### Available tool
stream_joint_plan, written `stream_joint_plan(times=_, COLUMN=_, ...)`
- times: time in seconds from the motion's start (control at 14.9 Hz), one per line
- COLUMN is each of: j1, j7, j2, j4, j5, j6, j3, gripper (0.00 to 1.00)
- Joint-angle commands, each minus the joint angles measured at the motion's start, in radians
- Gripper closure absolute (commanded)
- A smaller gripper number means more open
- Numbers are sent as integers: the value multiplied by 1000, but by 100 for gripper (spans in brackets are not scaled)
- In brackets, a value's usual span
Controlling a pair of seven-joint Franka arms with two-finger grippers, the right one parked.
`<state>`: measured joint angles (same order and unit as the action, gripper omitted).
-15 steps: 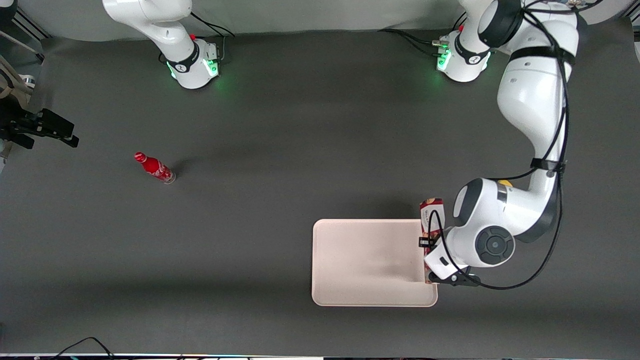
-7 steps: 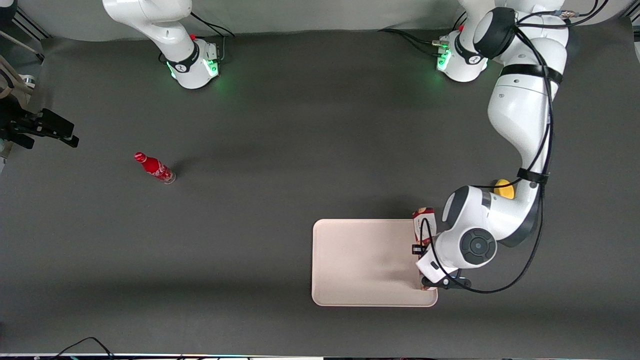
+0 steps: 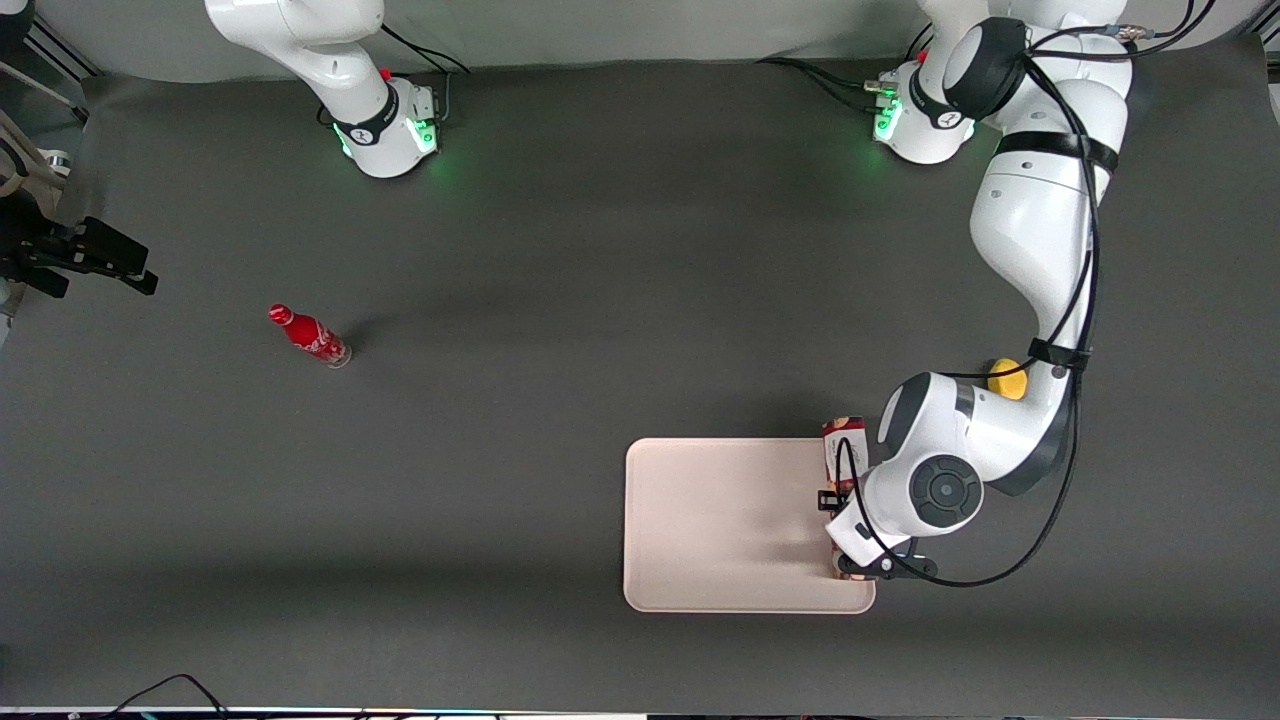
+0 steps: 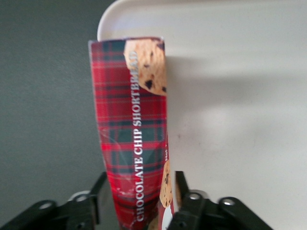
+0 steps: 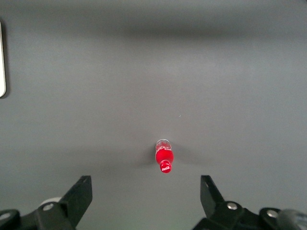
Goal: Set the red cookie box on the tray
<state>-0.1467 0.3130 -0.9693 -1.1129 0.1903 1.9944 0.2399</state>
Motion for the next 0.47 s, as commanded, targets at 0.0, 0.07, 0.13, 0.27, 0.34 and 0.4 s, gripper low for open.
stream_joint_plan(times=0.0, j1=12, j7=17, j2=64, j4=16, j5=11, j6=-99, j3=1, gripper=0)
stream_joint_plan(times=0.07, j1=21, j7=14, j2=93, j4=19, j5=9, j6=-158, j3=4, gripper=0)
stream_joint_plan(times=0.13, j1=27, j7=14, j2=128, j4=24, j5=3, j6=-208, j3=4, gripper=0)
stream_joint_plan(times=0.27, j1=38, j7=14, j2=205, j4=25, j5=-46, j6=-305, j3=-10, gripper=0)
stream_joint_plan(times=0.34, j1=42, j7=8, j2=252, j4=24, j5=-54, j6=-366, j3=-16, gripper=0)
stream_joint_plan(times=0.4, j1=44, j7=-9, j2=309, j4=22, j5=-57, j6=-437, j3=-31, gripper=0)
